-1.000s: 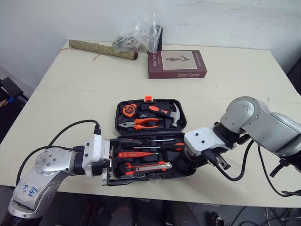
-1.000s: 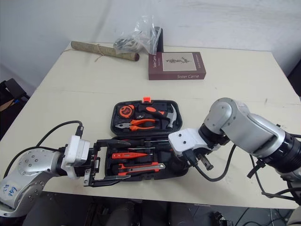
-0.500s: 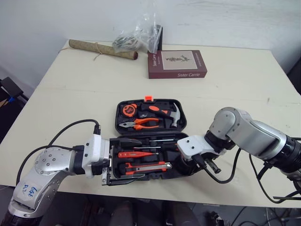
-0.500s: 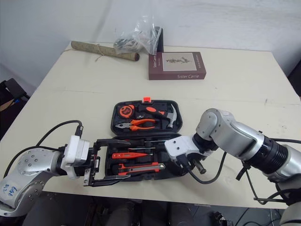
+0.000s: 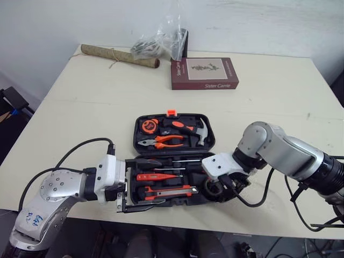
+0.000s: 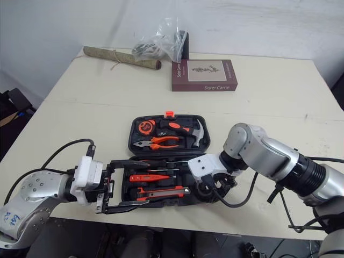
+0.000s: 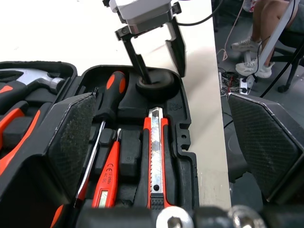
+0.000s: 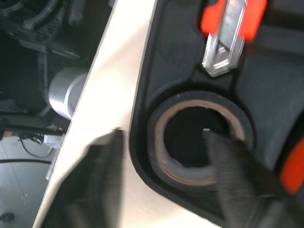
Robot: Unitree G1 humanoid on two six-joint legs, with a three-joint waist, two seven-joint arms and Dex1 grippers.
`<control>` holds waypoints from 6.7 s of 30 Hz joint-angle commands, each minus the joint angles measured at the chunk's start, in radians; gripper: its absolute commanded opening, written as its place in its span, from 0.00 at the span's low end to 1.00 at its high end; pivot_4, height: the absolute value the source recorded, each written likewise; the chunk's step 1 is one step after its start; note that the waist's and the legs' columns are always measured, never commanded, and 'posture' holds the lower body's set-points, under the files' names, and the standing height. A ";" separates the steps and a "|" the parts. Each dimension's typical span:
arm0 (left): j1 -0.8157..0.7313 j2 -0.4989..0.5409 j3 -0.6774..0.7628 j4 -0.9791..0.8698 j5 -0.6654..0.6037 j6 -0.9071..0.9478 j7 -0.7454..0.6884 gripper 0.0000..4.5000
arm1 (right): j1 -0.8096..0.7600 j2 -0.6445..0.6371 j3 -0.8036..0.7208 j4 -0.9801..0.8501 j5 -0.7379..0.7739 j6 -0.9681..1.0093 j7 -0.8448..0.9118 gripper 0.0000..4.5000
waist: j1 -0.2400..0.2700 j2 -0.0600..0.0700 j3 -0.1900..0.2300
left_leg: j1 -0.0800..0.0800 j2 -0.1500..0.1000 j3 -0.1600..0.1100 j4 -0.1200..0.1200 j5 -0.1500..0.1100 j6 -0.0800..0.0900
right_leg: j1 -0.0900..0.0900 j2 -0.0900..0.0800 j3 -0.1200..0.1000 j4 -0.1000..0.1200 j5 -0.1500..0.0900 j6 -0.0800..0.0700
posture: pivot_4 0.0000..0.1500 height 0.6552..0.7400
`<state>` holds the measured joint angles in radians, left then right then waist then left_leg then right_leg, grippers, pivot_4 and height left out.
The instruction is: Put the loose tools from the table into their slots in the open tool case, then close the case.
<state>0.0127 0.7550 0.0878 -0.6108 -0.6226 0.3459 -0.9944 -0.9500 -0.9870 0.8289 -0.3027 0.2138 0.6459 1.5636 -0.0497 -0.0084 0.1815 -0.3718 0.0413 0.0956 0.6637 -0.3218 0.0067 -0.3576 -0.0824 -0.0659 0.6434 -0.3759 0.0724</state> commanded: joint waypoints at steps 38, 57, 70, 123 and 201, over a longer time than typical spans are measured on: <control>0.030 0.050 0.155 0.077 -0.004 -0.041 -0.026 1.00 | 0.533 0.302 -0.524 0.651 0.123 -0.920 0.019 0.00 | 0.020 -0.002 -0.001 | 0.015 0.000 -0.002 -0.002 -0.001 0.001 | 0.018 0.001 -0.002 -0.006 0.000 0.000 | 1.00 1.00; -0.105 -0.027 0.071 0.434 0.234 0.003 0.197 0.00 | 0.522 0.223 -0.764 0.620 0.086 -0.625 -0.290 0.00 | 0.022 0.001 0.002 | 0.001 0.000 0.000 -0.001 -0.001 0.001 | 0.003 0.001 -0.002 -0.002 0.000 0.001 | 1.00 1.00; -0.282 -0.167 -0.146 0.603 0.379 -0.003 0.205 0.00 | 0.475 0.390 -0.707 0.635 -0.026 -0.674 -0.396 0.00 | 0.023 0.000 0.001 | 0.003 0.003 0.003 0.000 0.002 -0.004 | 0.000 0.004 0.000 0.004 0.000 0.001 | 1.00 1.00; -0.795 -0.135 -0.041 0.776 0.122 0.871 0.438 0.98 | 0.042 0.367 -0.864 0.481 0.253 0.966 -0.988 1.00 | 0.020 -0.002 0.001 | -0.033 -0.003 0.001 0.005 0.011 -0.004 | -0.037 0.003 0.004 0.022 0.001 0.002 | 1.00 1.00; -0.744 -0.231 -0.222 1.195 0.497 -0.279 0.009 0.01 | 0.948 0.190 -0.695 0.122 0.085 -0.556 -0.599 0.00 | 0.041 -0.011 -0.001 | 0.001 -0.002 0.000 0.002 0.009 -0.003 | -0.002 0.004 0.004 0.011 0.001 0.003 | 1.00 1.00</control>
<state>-0.7065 0.5275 -0.1356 0.5767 -0.1103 0.0679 -0.9377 0.0284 -0.8090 0.1424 -0.2201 0.3408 0.1013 0.9943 -0.0083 -0.0191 0.1801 -0.3711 0.0392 0.0956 0.6658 -0.3124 0.0034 -0.3597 -0.0781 -0.0620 0.6548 -0.3748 0.0750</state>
